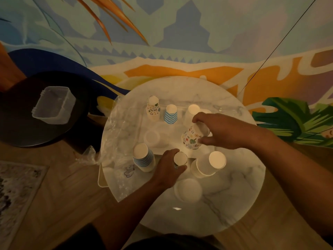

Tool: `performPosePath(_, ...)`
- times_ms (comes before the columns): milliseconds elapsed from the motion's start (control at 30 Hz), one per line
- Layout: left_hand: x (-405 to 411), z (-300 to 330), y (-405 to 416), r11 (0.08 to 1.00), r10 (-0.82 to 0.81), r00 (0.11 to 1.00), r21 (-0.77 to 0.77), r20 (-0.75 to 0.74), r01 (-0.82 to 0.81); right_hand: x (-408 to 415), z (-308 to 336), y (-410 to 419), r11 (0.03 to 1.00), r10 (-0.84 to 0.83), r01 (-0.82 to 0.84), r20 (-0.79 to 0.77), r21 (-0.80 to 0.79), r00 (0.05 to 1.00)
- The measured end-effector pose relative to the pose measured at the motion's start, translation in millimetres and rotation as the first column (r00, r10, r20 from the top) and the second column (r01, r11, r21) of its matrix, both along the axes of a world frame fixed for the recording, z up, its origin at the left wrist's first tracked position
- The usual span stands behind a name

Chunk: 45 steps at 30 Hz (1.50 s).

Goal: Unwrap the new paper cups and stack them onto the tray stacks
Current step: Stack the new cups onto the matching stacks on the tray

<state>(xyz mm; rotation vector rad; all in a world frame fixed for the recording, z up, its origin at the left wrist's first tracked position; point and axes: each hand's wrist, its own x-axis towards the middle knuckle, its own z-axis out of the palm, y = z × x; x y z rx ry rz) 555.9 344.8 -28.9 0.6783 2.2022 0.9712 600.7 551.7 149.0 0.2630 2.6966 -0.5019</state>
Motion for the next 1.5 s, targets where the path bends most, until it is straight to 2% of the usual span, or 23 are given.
performPosePath(167, 0, 8, 1, 0.999, -0.025, 0.998, 0.033, -0.058, 0.027, 2, 2, 13, 0.990, -0.108, 0.089, -0.183, -0.109, 0.977)
performPosePath(333, -6, 50, -4, 0.987, -0.067, 0.988, 0.134, -0.141, 0.086, -9, 4, 21, 0.963, -0.228, 0.171, -0.292, -0.209, 0.929)
performPosePath(567, -33, 134, -22, 0.947, -0.065, 0.997, 0.313, -0.032, 0.071, -52, 6, 31, 0.920, -0.360, 0.235, -0.434, -0.314, 0.826)
performPosePath(767, -87, 174, -34, 0.918, 0.023, 0.999, 0.396, -0.027, -0.010, -113, -14, 25, 0.921, -0.347, 0.190, -0.495, -0.339, 0.797)
performPosePath(900, -135, 173, -35, 0.918, 0.126, 0.982, 0.392, -0.138, -0.063, -154, -43, 21, 0.954, -0.254, 0.136, -0.482, -0.266, 0.839)
performPosePath(1100, -204, 155, -28, 0.914, 0.257, 0.938, 0.374, -0.235, -0.157, -195, -84, 8, 0.981, -0.177, 0.137, -0.353, -0.137, 0.919)
performPosePath(1500, -263, 119, 11, 0.935, 0.213, 0.926, 0.340, -0.312, -0.100, -212, -139, -9, 0.982, -0.179, 0.164, -0.189, -0.095, 0.966)
